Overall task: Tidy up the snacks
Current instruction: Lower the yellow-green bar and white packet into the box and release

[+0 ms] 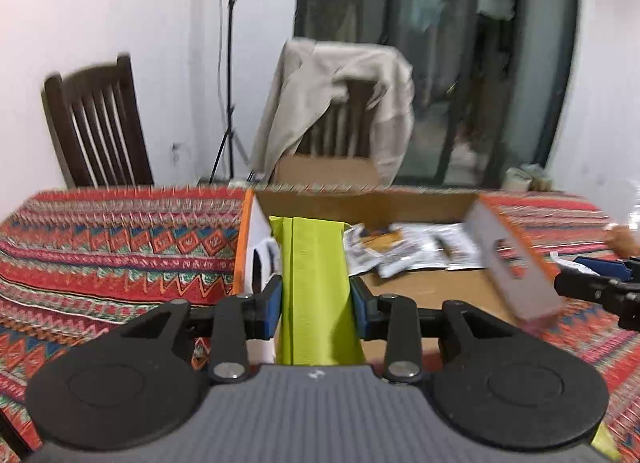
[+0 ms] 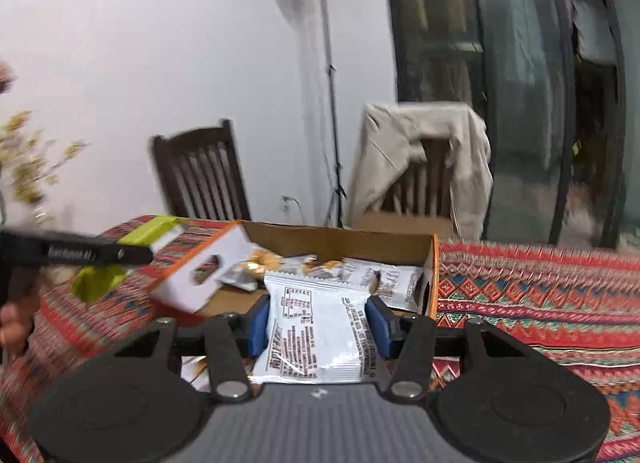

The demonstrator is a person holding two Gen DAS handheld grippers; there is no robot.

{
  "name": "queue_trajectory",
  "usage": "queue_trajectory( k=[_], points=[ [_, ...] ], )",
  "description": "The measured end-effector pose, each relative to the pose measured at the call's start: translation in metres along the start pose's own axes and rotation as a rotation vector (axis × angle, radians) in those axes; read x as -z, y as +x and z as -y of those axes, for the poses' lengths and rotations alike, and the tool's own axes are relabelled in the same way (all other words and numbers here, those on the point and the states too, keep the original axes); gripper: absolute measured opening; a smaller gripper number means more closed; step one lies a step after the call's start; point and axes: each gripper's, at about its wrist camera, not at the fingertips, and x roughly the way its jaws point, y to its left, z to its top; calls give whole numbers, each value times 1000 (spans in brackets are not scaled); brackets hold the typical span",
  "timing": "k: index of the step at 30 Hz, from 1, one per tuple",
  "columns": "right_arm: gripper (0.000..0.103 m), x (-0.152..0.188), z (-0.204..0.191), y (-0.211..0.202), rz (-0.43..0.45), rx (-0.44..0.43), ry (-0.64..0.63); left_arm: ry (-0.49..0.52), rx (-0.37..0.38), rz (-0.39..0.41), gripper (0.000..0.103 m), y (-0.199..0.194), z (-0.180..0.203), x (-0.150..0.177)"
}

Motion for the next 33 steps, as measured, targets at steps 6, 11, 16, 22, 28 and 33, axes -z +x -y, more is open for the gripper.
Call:
queue_trajectory(
  k=[6,11,16,22,28,33],
  points=[
    [50,-14,1,97,-127,-48,140,-32,-31,-95,36,68,-8,-3],
    [53,-11,-31,153,-199,-61,154,-76,-36,-94,42,84,-18,-5],
    [55,-10,-50,172,-225,-125,203,-108,-1,-73,45,77,-35,-14],
    [57,-15,-45,151,-199,-110,178,-74,-12,-38,46,44,-37,-20],
    [57,-28,-38,98,-153,-85,105,-47,-8,0,50,-16,-34,-19],
    [63,-32,-39,19,-84,-55,3,-2,8,82,65,-96,-21,3]
  ],
)
